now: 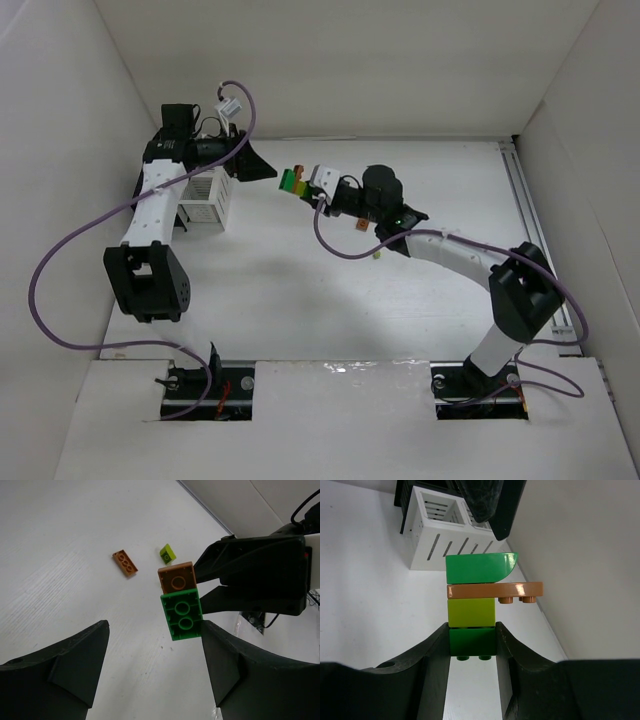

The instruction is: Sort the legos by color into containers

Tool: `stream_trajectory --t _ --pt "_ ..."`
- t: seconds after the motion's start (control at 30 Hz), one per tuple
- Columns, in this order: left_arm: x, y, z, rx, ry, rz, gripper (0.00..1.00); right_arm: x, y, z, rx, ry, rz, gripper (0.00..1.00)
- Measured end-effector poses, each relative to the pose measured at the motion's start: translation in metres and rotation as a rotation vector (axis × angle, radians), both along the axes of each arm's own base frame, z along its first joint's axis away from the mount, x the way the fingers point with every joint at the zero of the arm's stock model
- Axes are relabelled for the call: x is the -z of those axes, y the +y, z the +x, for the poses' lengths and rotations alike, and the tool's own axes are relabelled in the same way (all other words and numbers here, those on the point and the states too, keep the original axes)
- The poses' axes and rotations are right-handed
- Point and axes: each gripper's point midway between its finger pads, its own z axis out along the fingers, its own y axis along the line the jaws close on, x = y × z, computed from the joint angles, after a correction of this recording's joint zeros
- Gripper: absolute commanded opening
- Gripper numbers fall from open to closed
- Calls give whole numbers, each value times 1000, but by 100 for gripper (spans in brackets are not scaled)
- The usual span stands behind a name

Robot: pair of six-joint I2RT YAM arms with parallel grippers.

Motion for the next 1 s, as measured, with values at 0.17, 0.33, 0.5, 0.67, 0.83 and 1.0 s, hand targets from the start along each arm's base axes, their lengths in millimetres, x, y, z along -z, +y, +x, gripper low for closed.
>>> stream_trajectory --t 0.17,0.33,0.5,0.67,0.83,1.0 --pt "-4 -9 -7 40 11 -28 72 -2 4 -3 -10 -10 4 0" --pt "-3 -17 -15 76 16 -30 72 -3 5 -4 -14 -13 6 0" --pt "3 -24 -25 120 14 -11 71 -8 8 -1 -14 -23 12 0" --pt "15 -27 -32 161 26 18 59 -6 10 0 -14 -24 11 0" --pt "22 -28 -35 173 41 32 34 -5 12 0 -1 -26 7 0" --pt "20 -25 -32 154 64 19 24 -6 13 3 39 -62 -6 0"
